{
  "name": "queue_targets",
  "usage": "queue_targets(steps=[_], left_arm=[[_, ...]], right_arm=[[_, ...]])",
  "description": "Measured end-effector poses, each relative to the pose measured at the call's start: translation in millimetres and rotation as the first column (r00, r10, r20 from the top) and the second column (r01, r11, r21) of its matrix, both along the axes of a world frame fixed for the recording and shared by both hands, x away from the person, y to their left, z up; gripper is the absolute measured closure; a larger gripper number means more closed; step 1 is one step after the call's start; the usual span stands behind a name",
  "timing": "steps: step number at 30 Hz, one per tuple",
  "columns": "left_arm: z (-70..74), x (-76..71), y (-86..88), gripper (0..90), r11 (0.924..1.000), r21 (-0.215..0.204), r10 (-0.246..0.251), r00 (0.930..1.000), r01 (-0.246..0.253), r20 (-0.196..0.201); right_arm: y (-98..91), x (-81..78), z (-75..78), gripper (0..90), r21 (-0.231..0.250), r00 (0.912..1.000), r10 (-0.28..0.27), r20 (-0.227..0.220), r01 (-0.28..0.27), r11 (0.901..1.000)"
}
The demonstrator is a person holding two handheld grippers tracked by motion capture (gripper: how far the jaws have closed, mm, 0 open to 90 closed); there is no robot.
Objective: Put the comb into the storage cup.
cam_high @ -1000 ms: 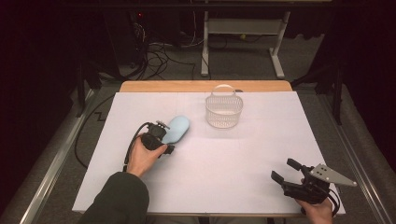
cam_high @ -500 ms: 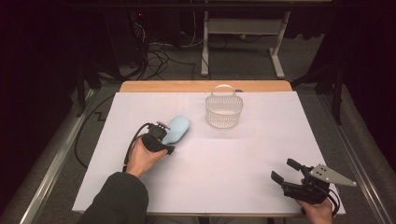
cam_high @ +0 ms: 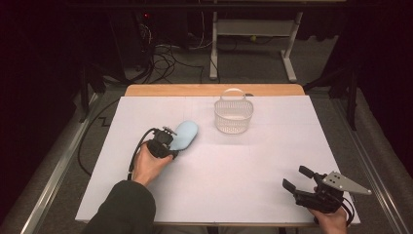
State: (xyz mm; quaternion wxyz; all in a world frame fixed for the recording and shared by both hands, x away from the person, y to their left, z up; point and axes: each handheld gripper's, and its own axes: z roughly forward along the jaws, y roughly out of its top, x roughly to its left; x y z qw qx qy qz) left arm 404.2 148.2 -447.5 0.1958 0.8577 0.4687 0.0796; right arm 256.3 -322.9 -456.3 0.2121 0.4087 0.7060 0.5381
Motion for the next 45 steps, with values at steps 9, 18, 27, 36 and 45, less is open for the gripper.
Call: queue_targets(steps=[9, 18, 27, 36, 45], left_arm=[[0.0, -0.2, 2.1, 68.9, 0.9999, -0.011, -0.009, 1.0000, 0.009, 0.002], [0.5, -1.6, 2.7, 69.4, 0.9995, -0.020, -0.024, 0.9997, 0.024, 0.004], [5.6, -6.0, 4.0, 69.5, 0.9975, -0.055, -0.043, 0.9989, 0.044, 0.021], [15.9, -15.1, 10.5, 69.5, 0.9902, -0.120, -0.065, 0.9961, 0.072, 0.061], [22.4, -26.1, 19.7, 69.5, 0.9832, -0.160, -0.077, 0.9943, 0.088, 0.074]], right_arm=[[0.6, 0.0, -0.1, 17.7, -0.006, 1.0000, 0.002, 0.003, -0.002, 1.0000], [0.5, 0.2, -0.3, 17.8, -0.009, 1.0000, 0.003, 0.003, -0.003, 1.0000], [0.5, 0.3, -0.4, 17.9, -0.008, 1.0000, 0.002, 0.000, -0.002, 1.0000], [0.6, 0.3, -0.6, 17.9, -0.007, 1.0000, 0.000, -0.005, 0.000, 1.0000], [0.9, 0.0, -1.0, 18.1, -0.009, 1.0000, 0.000, -0.010, 0.000, 1.0000]])
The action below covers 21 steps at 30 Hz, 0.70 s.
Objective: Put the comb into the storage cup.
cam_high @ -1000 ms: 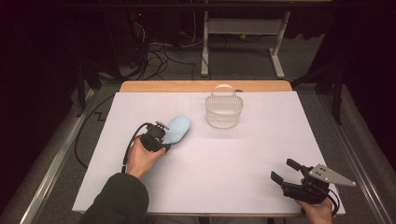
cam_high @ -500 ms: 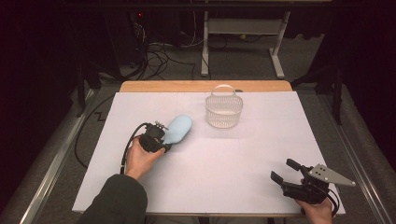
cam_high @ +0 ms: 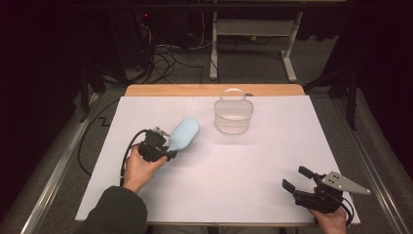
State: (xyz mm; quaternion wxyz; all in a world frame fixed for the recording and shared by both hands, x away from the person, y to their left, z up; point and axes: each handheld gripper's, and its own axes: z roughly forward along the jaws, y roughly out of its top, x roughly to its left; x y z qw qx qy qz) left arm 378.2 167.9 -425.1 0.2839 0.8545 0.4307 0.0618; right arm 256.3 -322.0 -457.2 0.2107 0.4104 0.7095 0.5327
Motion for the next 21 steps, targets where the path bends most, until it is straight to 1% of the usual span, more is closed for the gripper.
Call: queue_targets(steps=[4, 11, 18, 19, 21], left_arm=[[1.5, -6.8, 5.2, 69.5, 0.9996, -0.027, -0.003, 1.0000, 0.004, 0.004], [3.1, -17.8, 10.3, 69.5, 0.9984, -0.054, -0.014, 0.9998, 0.015, 0.013], [3.2, -26.7, 11.2, 69.4, 0.9967, -0.077, -0.023, 0.9994, 0.025, 0.025], [2.9, -29.2, 11.0, 69.4, 0.9957, -0.088, -0.028, 0.9993, 0.030, 0.025], [2.9, -31.2, 10.7, 69.4, 0.9953, -0.090, -0.033, 0.9991, 0.035, 0.027]], right_arm=[[0.3, 0.2, -0.1, 18.1, -0.003, 1.0000, 0.002, 0.001, -0.002, 1.0000], [1.4, 0.3, -0.1, 18.1, -0.005, 1.0000, 0.003, 0.002, -0.003, 1.0000], [2.9, 0.5, -0.3, 18.1, -0.009, 1.0000, 0.005, -0.001, -0.005, 0.9999], [2.8, 0.6, -0.4, 18.2, -0.010, 1.0000, 0.005, 0.000, -0.005, 0.9999], [2.7, 0.5, -0.4, 18.2, -0.010, 1.0000, 0.003, -0.002, -0.003, 0.9999]])
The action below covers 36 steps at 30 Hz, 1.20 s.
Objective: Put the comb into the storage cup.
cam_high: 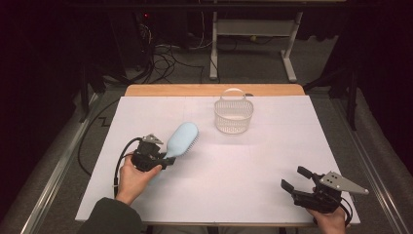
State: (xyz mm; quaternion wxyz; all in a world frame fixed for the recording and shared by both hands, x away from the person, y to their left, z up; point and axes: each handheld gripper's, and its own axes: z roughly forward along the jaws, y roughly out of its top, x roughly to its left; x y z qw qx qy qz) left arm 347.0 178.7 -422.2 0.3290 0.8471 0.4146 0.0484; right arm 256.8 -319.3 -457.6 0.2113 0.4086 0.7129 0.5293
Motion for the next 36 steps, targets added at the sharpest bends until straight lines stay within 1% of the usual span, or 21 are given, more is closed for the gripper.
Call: queue_targets(steps=[7, 14, 17, 18, 23, 28, 33, 35, 36], left_arm=[[0.4, -5.3, -2.4, 69.5, 0.9998, -0.012, -0.014, 0.9999, 0.014, 0.006], [1.5, -15.7, -3.7, 69.4, 0.9987, -0.040, -0.030, 0.9993, 0.031, 0.020], [1.4, -18.8, -2.8, 69.4, 0.9983, -0.045, -0.036, 0.9991, 0.037, 0.021], [0.8, -21.7, -1.8, 69.5, 0.9978, -0.053, -0.037, 0.9990, 0.038, 0.024], [-1.0, -27.0, 0.6, 69.5, 0.9971, -0.064, -0.040, 0.9989, 0.041, 0.023], [-1.8, -31.1, 0.3, 69.4, 0.9965, -0.072, -0.042, 0.9989, 0.043, 0.021], [-2.6, -35.0, -2.5, 69.4, 0.9951, -0.082, -0.053, 0.9982, 0.055, 0.027], [-3.5, -35.8, -3.7, 69.4, 0.9942, -0.082, -0.067, 0.9973, 0.069, 0.030], [-4.3, -36.5, -4.8, 69.4, 0.9933, -0.090, -0.070, 0.9971, 0.072, 0.032]], right_arm=[[-0.5, -0.5, 0.0, 18.2, 0.002, 1.0000, -0.003, 0.000, 0.003, 1.0000], [-1.8, -0.9, 0.7, 18.2, 0.013, 1.0000, -0.005, 0.002, 0.005, 0.9999], [-2.6, -0.7, 0.7, 18.2, 0.017, 1.0000, -0.009, 0.000, 0.009, 0.9998], [-2.7, -0.8, 0.9, 18.2, 0.018, 0.9999, -0.011, 0.000, 0.011, 0.9998], [-1.3, -1.3, 1.5, 18.2, 0.009, 1.0000, -0.008, 0.004, 0.008, 0.9999], [-0.1, -2.3, 3.1, 18.1, 0.004, 0.9999, -0.005, 0.017, 0.005, 1.0000], [-1.0, -3.7, 4.5, 18.0, 0.019, 0.9995, -0.008, 0.031, 0.007, 0.9998], [-0.7, -3.8, 4.8, 18.0, 0.020, 0.9994, -0.005, 0.034, 0.004, 0.9998], [-0.6, -3.8, 4.9, 18.0, 0.018, 0.9994, -0.002, 0.034, 0.001, 0.9998]])
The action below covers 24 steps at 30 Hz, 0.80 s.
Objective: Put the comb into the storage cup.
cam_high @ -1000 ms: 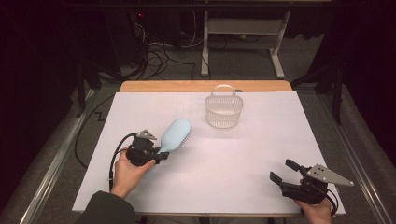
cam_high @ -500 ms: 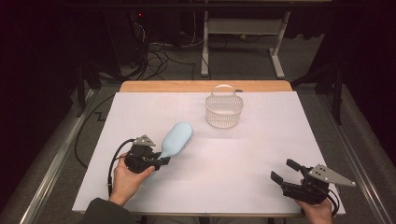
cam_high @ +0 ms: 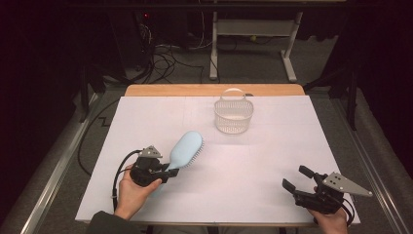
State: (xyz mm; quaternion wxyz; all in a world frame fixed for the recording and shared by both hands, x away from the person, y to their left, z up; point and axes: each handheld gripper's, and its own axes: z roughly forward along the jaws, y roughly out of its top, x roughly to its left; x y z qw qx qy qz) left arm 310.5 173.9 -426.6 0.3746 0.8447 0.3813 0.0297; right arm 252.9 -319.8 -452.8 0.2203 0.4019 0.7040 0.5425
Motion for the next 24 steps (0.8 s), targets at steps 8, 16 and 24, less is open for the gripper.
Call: queue_targets(steps=[8, 16, 24], left_arm=[[-3.1, -3.3, -3.4, 69.4, 0.9996, -0.010, -0.026, 0.9997, 0.026, 0.003], [-3.4, -5.7, -8.4, 69.4, 0.9989, -0.019, -0.044, 0.9989, 0.044, 0.017], [-3.1, -7.3, -13.2, 69.4, 0.9981, -0.029, -0.053, 0.9982, 0.054, 0.027]], right_arm=[[2.2, -2.0, 1.9, 18.0, 0.014, 0.9998, -0.002, 0.018, 0.002, 0.9999], [7.7, -2.2, 2.7, 17.9, 0.015, 0.9997, 0.014, 0.021, -0.015, 0.9998], [17.0, -3.4, 5.1, 17.4, 0.025, 0.9989, 0.035, 0.032, -0.035, 0.9991]])
